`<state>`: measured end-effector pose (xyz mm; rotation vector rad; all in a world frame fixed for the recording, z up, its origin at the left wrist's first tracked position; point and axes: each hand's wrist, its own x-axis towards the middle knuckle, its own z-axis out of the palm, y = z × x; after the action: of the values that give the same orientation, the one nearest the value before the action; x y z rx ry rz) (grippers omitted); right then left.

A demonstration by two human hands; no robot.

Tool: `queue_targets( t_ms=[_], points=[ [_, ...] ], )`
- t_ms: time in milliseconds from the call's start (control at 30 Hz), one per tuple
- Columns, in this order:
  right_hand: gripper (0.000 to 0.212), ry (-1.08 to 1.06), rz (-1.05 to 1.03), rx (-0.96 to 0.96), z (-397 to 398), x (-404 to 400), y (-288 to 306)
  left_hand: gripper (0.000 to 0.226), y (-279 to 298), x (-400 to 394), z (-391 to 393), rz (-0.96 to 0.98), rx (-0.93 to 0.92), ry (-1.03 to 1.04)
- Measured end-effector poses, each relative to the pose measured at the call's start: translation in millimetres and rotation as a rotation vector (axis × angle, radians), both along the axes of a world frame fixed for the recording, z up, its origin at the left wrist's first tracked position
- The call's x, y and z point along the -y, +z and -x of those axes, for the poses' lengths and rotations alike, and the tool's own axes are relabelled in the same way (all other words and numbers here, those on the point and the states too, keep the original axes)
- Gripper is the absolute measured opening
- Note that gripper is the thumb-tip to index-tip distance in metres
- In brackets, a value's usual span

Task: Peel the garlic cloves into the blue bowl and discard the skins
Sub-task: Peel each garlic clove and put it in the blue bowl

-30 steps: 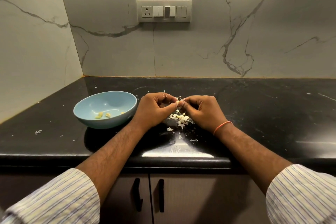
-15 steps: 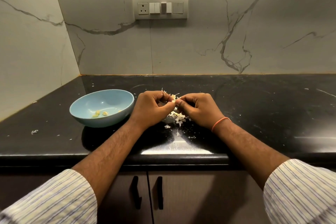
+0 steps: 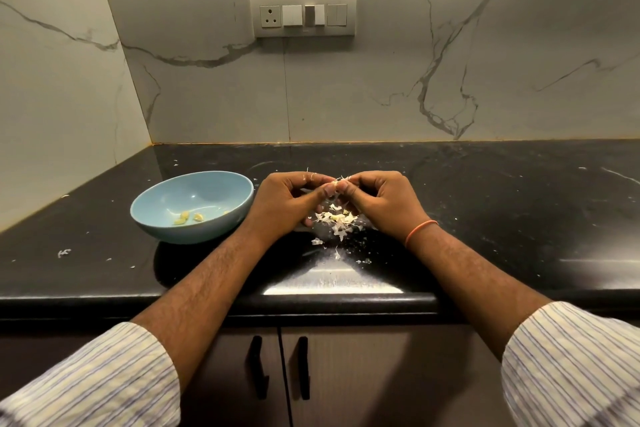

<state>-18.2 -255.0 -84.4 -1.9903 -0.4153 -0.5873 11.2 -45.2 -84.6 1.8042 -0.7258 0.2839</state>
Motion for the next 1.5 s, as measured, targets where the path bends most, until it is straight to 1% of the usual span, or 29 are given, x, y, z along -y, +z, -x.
queue_targets(
  t_ms=[133,233,367,533,733,867,967,1033,1133,1267,1367,1500],
  points=[
    [0.017,0.047,-0.095,-0.035,0,0,1,0.03,0,0,-2,0.033,-0.024,-0.014],
    [0.019,0.09,-0.121,-0.053,0,2,0,0.022,0,0,0,0.023,0.017,-0.004],
    [0.021,0.095,-0.128,-0.043,-1,2,0,0.014,1,1,2,0.028,0.028,0.014],
    [0.02,0.05,-0.105,0.025,-1,-2,-4,0.007,0,3,1,0.065,-0.065,-0.016],
    [0.017,0.038,-0.116,0.084,-2,-7,-4,0.007,-1,6,-4,0.051,-0.127,-0.011],
    [0.015,0.065,-0.076,0.081,-3,-13,-5,0.013,-2,8,-10,0.021,-0.158,0.016],
    [0.012,0.068,-0.083,0.041,-5,-13,-5,0.011,-1,9,-9,0.036,-0.171,0.005],
    [0.012,0.053,-0.101,0.015,-7,-10,-4,0.011,0,8,-7,0.068,-0.162,0.016],
    [0.012,0.01,-0.11,-0.004,-8,-8,-3,0.017,2,6,-4,0.111,-0.142,0.008],
    [0.014,-0.01,-0.091,-0.014,-5,-7,-2,0.03,3,2,1,0.059,-0.046,-0.045],
    [0.019,0.002,-0.091,-0.034,-3,-7,-1,0.025,2,1,1,0.041,-0.009,-0.036],
    [0.02,0.052,-0.123,-0.069,-3,-6,0,0.02,2,1,0,0.059,-0.024,-0.01]
  ],
)
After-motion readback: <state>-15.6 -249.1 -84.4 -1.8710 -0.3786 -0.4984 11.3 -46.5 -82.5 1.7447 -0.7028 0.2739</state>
